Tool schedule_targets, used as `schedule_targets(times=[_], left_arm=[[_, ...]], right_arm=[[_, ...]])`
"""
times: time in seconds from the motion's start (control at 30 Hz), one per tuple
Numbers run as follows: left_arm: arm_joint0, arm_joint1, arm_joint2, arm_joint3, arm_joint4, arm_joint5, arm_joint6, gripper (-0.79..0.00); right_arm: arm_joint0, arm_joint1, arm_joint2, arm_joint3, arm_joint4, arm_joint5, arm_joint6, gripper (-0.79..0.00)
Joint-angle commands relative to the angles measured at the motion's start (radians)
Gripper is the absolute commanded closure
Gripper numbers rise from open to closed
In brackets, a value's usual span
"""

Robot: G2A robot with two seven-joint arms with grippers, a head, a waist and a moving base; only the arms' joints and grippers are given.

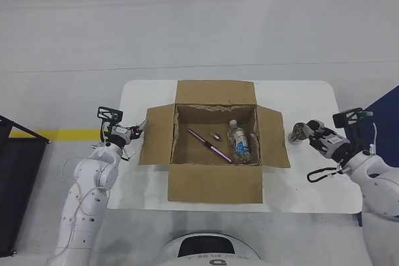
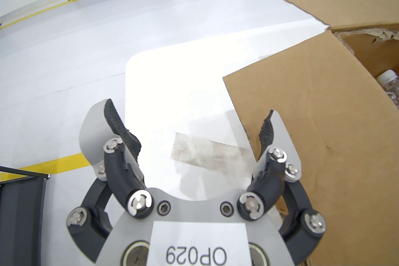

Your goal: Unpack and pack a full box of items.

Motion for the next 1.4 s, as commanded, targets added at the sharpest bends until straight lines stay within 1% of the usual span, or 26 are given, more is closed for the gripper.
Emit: schedule_targets(times=[0.0, 0.1, 0.2, 0.23, 0.3, 0.43, 0.57, 0.63, 0.73, 0.8, 0.87, 0.97, 1.1, 1.27, 1.37], left_arm=[[0.0, 0.0, 0.0, 0.0, 0.0, 0.0, 0.0, -0.785], [0.0, 0.0, 0.0, 0.0, 0.0, 0.0, 0.0, -0.785], [0.0, 0.0, 0.0, 0.0, 0.0, 0.0, 0.0, -0.785], [0.0, 0.0, 0.0, 0.0, 0.0, 0.0, 0.0, -0.785], [0.0, 0.0, 0.0, 0.0, 0.0, 0.0, 0.0, -0.785], [0.0, 0.0, 0.0, 0.0, 0.0, 0.0, 0.0, -0.785], [0.0, 0.0, 0.0, 0.0, 0.0, 0.0, 0.0, -0.785], [0.0, 0.0, 0.0, 0.0, 0.0, 0.0, 0.0, -0.785], [0.0, 0.0, 0.0, 0.0, 0.0, 0.0, 0.0, -0.785], [0.0, 0.0, 0.0, 0.0, 0.0, 0.0, 0.0, -0.785], [0.0, 0.0, 0.0, 0.0, 0.0, 0.0, 0.0, -0.785], [0.0, 0.0, 0.0, 0.0, 0.0, 0.0, 0.0, -0.785], [0.0, 0.0, 0.0, 0.0, 0.0, 0.0, 0.0, -0.785], [0.0, 0.0, 0.0, 0.0, 0.0, 0.0, 0.0, -0.785], [0.0, 0.0, 0.0, 0.0, 0.0, 0.0, 0.0, -0.785]], right_arm=[[0.0, 0.0, 0.0, 0.0, 0.0, 0.0, 0.0, 0.0], [-0.005, -0.001, 0.0, 0.02, 0.012, 0.006, -0.025, 0.0], [0.002, 0.002, -0.056, -0.036, -0.019, -0.068, -0.033, 0.0], [0.014, 0.003, -0.083, -0.053, -0.046, -0.074, -0.028, 0.0], [0.054, 0.005, -0.171, -0.104, -0.092, -0.105, -0.005, 0.0], [0.163, 0.008, -0.374, -0.15, -0.263, -0.13, 0.07, 0.0], [0.263, -0.003, -0.593, -0.109, -0.48, -0.065, 0.087, 0.0], [0.318, -0.013, -0.694, -0.044, -0.55, -0.038, 0.084, 0.0], [0.401, -0.033, -0.851, 0.058, -0.696, 0.035, 0.098, 0.0], [0.444, -0.048, -0.932, 0.121, -0.74, 0.073, 0.091, 0.0], [0.482, -0.06, -0.991, 0.175, -0.817, 0.119, 0.102, 0.0], [0.515, -0.076, -1.046, 0.239, -0.83, 0.15, 0.093, 0.0], [0.549, -0.092, -1.093, 0.309, -0.9, 0.2, 0.11, 0.0], [0.581, -0.108, -1.109, 0.353, -0.897, 0.222, 0.154, 0.0], [0.595, -0.115, -1.112, 0.365, -0.886, 0.221, 0.201, 0.0]])
